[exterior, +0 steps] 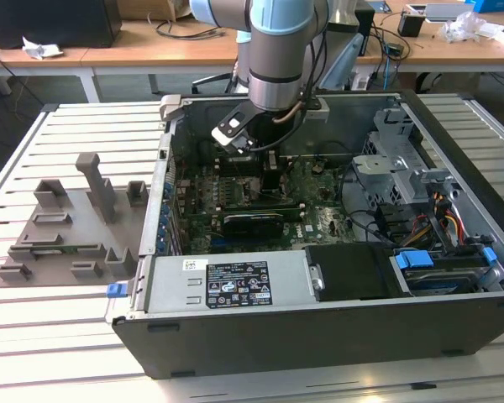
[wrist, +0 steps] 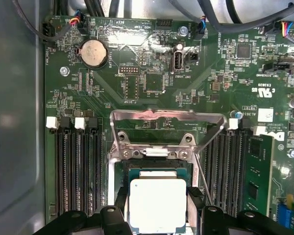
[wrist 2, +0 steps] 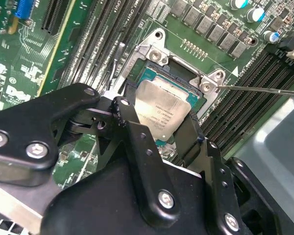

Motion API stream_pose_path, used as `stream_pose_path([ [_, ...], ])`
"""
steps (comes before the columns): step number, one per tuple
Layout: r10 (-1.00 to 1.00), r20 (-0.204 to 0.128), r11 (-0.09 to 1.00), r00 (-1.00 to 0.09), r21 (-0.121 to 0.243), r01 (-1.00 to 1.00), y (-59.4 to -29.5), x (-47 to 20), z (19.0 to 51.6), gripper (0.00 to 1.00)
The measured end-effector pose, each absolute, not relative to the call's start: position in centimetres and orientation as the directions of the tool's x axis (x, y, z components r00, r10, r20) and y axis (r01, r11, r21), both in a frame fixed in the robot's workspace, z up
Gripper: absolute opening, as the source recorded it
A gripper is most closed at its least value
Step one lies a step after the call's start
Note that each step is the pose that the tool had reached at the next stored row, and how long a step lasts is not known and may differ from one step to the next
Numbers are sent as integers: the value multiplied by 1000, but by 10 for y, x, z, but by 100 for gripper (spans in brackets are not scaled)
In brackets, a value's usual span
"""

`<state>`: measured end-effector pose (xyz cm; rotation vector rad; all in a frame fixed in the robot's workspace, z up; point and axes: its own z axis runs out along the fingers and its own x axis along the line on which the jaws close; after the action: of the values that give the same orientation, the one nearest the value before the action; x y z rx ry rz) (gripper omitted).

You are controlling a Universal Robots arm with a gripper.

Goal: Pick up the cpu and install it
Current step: 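Place the cpu into insertion slot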

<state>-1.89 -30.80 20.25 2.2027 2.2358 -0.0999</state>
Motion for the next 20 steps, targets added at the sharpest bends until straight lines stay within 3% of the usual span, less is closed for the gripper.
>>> stream_pose_path([
  [12,999,-46,14,-16,-44,999,-306,-18,198,55],
  [15,999,-46,14,-16,-44,999,-306,-18,198,56],
  [16,999,-46,14,-16,-44,999,-306,-18,198,62],
  [20,999,-52,14,-17,-44,999,-306,-18,198,62],
])
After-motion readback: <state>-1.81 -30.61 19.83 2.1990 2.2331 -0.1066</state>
